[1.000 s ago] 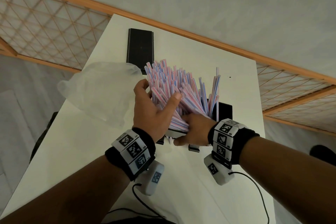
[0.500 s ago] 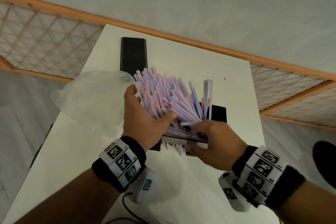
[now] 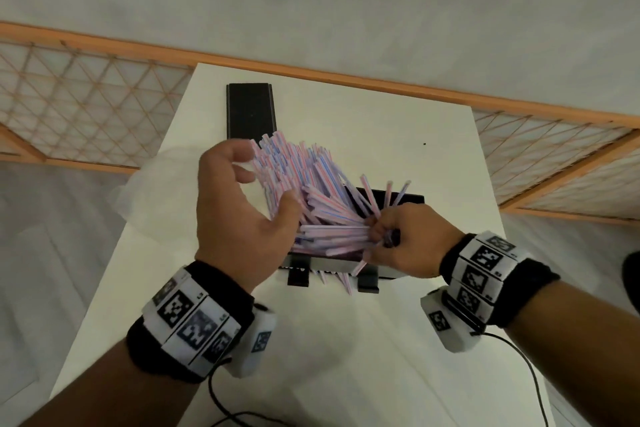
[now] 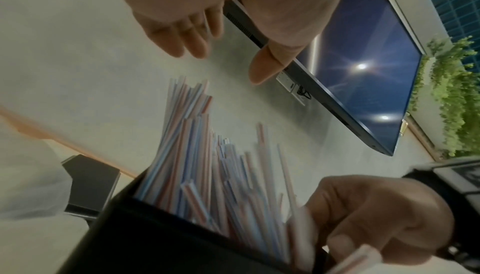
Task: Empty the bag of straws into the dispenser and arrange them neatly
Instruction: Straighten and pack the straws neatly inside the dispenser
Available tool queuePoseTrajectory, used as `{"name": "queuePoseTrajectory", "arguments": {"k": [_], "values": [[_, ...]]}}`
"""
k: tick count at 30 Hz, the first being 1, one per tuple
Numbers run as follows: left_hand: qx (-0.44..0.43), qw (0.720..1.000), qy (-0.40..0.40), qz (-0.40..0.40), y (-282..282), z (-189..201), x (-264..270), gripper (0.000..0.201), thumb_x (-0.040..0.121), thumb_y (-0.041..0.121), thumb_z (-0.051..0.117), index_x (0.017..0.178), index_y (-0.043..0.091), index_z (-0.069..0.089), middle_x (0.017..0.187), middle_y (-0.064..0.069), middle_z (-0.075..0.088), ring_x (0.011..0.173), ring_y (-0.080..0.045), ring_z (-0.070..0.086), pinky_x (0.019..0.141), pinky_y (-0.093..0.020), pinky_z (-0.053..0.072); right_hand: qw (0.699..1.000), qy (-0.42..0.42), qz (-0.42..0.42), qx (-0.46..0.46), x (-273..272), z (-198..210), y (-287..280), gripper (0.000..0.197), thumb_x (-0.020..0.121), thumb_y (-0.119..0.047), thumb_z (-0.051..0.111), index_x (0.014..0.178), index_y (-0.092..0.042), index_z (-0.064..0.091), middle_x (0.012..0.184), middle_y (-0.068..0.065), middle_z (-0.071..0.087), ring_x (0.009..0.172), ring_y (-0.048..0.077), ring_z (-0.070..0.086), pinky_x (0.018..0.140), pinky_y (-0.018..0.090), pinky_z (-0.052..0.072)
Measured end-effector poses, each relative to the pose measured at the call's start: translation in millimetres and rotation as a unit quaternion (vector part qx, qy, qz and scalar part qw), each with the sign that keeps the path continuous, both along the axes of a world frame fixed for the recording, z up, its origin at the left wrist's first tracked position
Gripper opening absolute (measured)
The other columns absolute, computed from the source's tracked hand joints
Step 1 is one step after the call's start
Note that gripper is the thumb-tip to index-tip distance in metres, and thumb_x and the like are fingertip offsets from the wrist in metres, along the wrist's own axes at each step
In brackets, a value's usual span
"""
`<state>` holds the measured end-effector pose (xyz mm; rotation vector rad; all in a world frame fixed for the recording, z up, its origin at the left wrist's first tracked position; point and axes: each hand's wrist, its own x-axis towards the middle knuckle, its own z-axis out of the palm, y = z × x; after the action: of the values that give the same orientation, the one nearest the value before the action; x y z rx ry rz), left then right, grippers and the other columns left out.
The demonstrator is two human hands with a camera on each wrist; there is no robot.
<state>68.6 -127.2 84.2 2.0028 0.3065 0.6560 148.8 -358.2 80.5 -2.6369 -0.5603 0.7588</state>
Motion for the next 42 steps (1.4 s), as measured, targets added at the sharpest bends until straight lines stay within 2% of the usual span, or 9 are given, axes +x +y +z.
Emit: {"name": "queuePoseTrajectory", "arguments": {"k": [4,9,17,21,23,26,31,35,42], "values": [[-0.017,0.990,-0.009,-0.143,-8,-2,-9,0.021,0.074,0.019,0.076,0.086,0.017,0.059,0.068,0.001,0.059,0.049,-0.013,0.049,0.048,-0.024,0.045,0.995,-0.013,0.070,0.068,-6,-6,-6,0.004,0.074,-0.023,0.075,0.075,-0.020,0.074,0.091,-0.013,0.073,0.101,-0.002,0.066,0.085,0.027,0.053],[0.193,0.911,0.056,-0.360,-26,-8,-16,0.051,0.062,0.058,0.082,0.086,0.023,0.056,0.074,0.010,0.057,0.058,-0.012,0.047,0.051,-0.028,0.046,0.987,-0.056,0.115,0.097,-8,-13,-3,0.014,0.070,-0.023,0.078,0.083,-0.019,0.076,0.085,-0.007,0.071,0.079,0.013,0.067,0.068,0.027,0.055],[0.398,0.872,0.005,-0.285,-36,-31,5,0.030,0.061,0.010,0.087,0.066,0.018,0.059,0.064,0.000,0.053,0.046,-0.027,0.054,0.037,-0.027,0.041,0.985,-0.090,0.060,0.132,-17,-22,2,0.032,0.074,-0.027,0.084,0.076,-0.021,0.052,0.063,-0.003,0.056,0.056,0.019,0.048,0.053,0.031,0.041],[0.404,0.869,0.009,-0.285,-17,-29,17,0.027,0.063,0.004,0.088,0.064,0.017,0.064,0.066,0.002,0.056,0.067,-0.026,0.059,0.044,-0.032,0.049,0.986,-0.056,0.034,0.156,-21,-22,2,0.036,0.076,-0.027,0.082,0.101,-0.023,0.056,0.092,-0.005,0.066,0.082,0.018,0.062,0.074,0.030,0.051],[0.367,0.889,-0.003,-0.274,-8,-26,14,0.013,0.073,0.017,0.082,0.077,0.014,0.070,0.077,-0.001,0.061,0.076,-0.026,0.060,0.053,-0.034,0.053,0.985,-0.051,0.025,0.162,-22,-22,3,0.048,0.080,-0.026,0.080,0.122,-0.019,0.059,0.107,-0.007,0.067,0.099,0.015,0.063,0.090,0.026,0.049],[0.302,0.929,-0.005,-0.213,-4,-22,4,0.050,0.069,0.046,0.082,0.104,0.014,0.066,0.099,-0.002,0.061,0.086,-0.023,0.061,0.062,-0.033,0.055,0.988,-0.076,0.028,0.133,-16,-22,5,0.041,0.079,-0.016,0.071,0.119,-0.012,0.064,0.113,0.005,0.063,0.104,0.023,0.059,0.093,0.030,0.046],[0.168,0.980,-0.034,-0.104,-5,-34,-6,0.095,0.062,0.058,0.082,0.131,0.006,0.041,0.131,-0.010,0.046,0.122,-0.030,0.049,0.103,-0.043,0.043,0.995,-0.090,-0.032,-0.034,5,-16,4,0.033,0.072,-0.027,0.069,0.088,-0.012,0.045,0.081,-0.001,0.052,0.077,0.024,0.051,0.059,0.025,0.036],[-0.187,0.974,0.127,0.013,-16,-38,4,0.106,0.057,0.070,0.074,0.138,0.018,0.031,0.138,0.004,0.042,0.129,-0.016,0.046,0.108,-0.038,0.044,0.982,-0.090,-0.117,-0.119,12,-12,-1,0.034,0.072,-0.037,0.074,0.083,-0.012,0.053,0.077,0.001,0.056,0.067,0.020,0.049,0.047,0.022,0.029],[-0.241,0.968,0.069,-0.020,-33,-46,15,0.075,0.076,0.047,0.079,0.130,0.021,0.034,0.120,0.014,0.060,0.104,0.005,0.065,0.093,-0.022,0.056,0.967,-0.161,-0.191,-0.053,30,-8,20,0.032,0.088,-0.041,0.065,0.089,-0.010,0.057,0.085,0.008,0.063,0.075,0.027,0.056,0.064,0.029,0.039]]}}
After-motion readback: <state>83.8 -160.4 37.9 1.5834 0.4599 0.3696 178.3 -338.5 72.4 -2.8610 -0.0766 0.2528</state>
